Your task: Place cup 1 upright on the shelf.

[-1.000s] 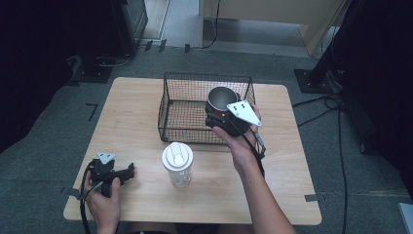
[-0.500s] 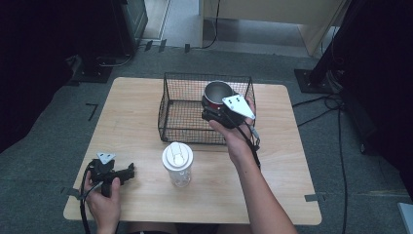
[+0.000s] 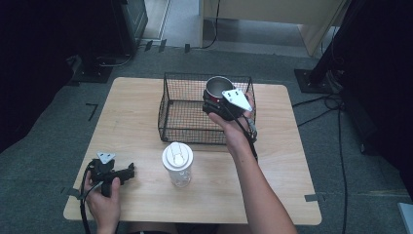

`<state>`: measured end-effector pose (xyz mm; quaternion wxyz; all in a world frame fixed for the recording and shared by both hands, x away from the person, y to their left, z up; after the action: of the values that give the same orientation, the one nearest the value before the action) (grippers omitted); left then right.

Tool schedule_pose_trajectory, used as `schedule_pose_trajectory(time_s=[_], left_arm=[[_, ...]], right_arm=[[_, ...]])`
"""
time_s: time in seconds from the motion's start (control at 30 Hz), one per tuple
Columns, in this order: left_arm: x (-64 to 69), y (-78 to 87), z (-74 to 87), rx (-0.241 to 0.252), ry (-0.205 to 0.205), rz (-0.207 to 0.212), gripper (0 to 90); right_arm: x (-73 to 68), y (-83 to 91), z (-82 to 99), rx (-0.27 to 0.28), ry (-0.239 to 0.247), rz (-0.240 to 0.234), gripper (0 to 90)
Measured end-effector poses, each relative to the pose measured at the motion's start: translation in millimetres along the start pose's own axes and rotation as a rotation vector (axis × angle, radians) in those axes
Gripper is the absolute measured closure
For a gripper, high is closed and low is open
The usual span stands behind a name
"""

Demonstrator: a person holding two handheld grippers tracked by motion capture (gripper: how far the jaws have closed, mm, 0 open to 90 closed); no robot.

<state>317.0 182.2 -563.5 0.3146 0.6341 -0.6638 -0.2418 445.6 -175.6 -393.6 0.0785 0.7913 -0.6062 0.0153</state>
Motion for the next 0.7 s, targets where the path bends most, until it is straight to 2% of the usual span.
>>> schedule_pose_trajectory(time_s=[0.17, 0.23, 0.37, 0.6, 0.7], left_arm=[[0.0, 0.1, 0.0, -0.001, -0.001, 0.000, 0.0], [0.0, 0.1, 0.0, -0.001, -0.001, 0.000, 0.0], [-0.1, 0.1, 0.0, -0.001, -0.002, 0.000, 0.0], [0.0, 0.0, 0.0, -0.001, -0.001, 0.000, 0.0], [0.0, 0.0, 0.0, 0.000, -0.001, 0.000, 0.0]], right_arm=[[5.1, -9.4, 8.1, -0.008, -0.007, 0.022, 7.5], [7.5, -14.8, 13.0, -0.020, -0.024, 0.039, 7.4], [13.0, -20.4, 18.3, -0.033, -0.043, 0.093, 7.4], [17.2, -29.5, 28.9, -0.064, -0.041, 0.096, 7.4], [18.1, -34.8, 32.4, -0.074, -0.065, 0.102, 7.4]])
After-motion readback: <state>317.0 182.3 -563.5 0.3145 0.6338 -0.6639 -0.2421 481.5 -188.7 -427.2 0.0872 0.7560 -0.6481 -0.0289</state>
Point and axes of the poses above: each handheld gripper's, and its own axes: y roughly backward along the jaws, z roughly out of its underside, x roughly to its right, the point moved 6 cm from there along -y, roughly forward along the jaws, and after that the axes turned 10 degrees about y, right-handed, at the moved point
